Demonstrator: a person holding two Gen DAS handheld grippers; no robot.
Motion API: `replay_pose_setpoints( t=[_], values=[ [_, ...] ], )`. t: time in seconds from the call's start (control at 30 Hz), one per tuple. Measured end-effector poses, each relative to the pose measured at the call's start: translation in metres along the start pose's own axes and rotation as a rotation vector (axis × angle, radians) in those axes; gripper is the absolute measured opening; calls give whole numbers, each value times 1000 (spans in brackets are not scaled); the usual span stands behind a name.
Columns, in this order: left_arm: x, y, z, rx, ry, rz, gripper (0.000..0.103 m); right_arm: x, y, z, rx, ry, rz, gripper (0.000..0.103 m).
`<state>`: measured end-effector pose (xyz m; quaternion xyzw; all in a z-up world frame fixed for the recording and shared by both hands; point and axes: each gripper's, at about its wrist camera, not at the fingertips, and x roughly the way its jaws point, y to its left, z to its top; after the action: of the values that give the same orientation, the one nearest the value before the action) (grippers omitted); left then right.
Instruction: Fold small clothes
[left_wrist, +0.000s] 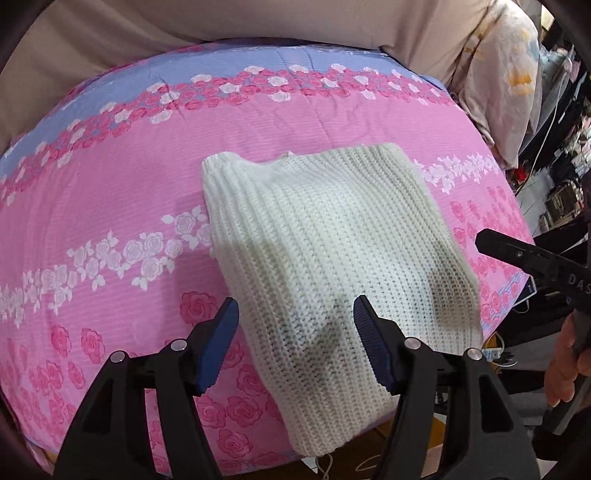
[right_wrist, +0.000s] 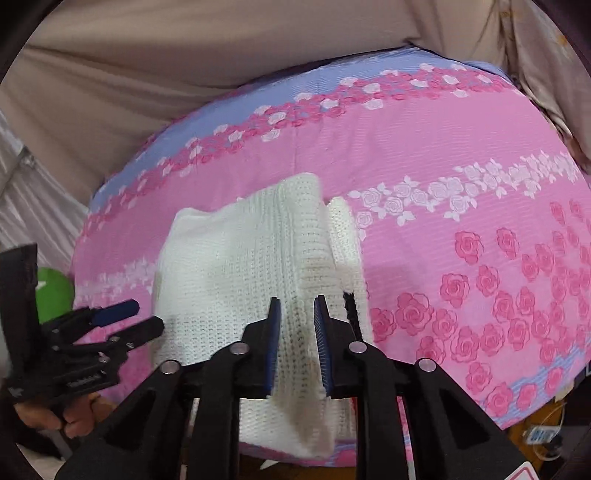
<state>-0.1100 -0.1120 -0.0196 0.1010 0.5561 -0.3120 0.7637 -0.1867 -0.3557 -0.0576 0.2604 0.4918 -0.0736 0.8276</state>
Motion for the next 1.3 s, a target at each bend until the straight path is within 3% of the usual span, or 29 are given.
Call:
replay_pose_setpoints(
  t=[0.1,0.17,0.2,0.23,0.37,0.47,0.6,0.73,0.83,0.87,0.97,1.07,1.13,1.23,1.3],
  values=[
    [6,21,-5,-93,40,-22,62,-2,-2,0,13,17,90,16],
    [5,33,-7,-145,49,-26,62,14,0,-5,-43,68,55,10],
    [2,39,-9,-160,44,-21,62,30,-5,-12,-82,104,-36,1],
    [0,43,-10,-168,39,-16,62,47,-17,-19,-91,138,-109,0],
    [-4,59,-18,-220,37,-1,62,49,-52,-19,74,106,-44,0],
    [-8,65,-21,-241,31,16,62,36,-23,-7,20,105,-107,0],
    [-13,71,-22,-247,16,27,63,20,45,12,-88,75,46,2],
    [-18,68,-21,-224,3,23,63,62,111,16,-226,149,133,2],
    [-17,61,-18,-195,2,27,63,130,124,-3,-293,289,65,0],
    [-17,59,-17,-184,1,27,63,132,124,-3,-284,272,113,0],
    [-15,51,-13,-154,-3,14,63,101,109,11,-179,244,143,0],
    [-9,39,-9,-122,4,7,63,46,71,13,-112,127,70,15],
    [-6,32,-6,-101,9,0,63,20,38,7,-75,86,-44,44],
    [2,22,-5,-78,28,-15,63,1,-7,-18,3,117,-118,47],
    [6,15,-5,-67,43,-26,63,-1,-25,-36,69,155,-61,48]
  ],
)
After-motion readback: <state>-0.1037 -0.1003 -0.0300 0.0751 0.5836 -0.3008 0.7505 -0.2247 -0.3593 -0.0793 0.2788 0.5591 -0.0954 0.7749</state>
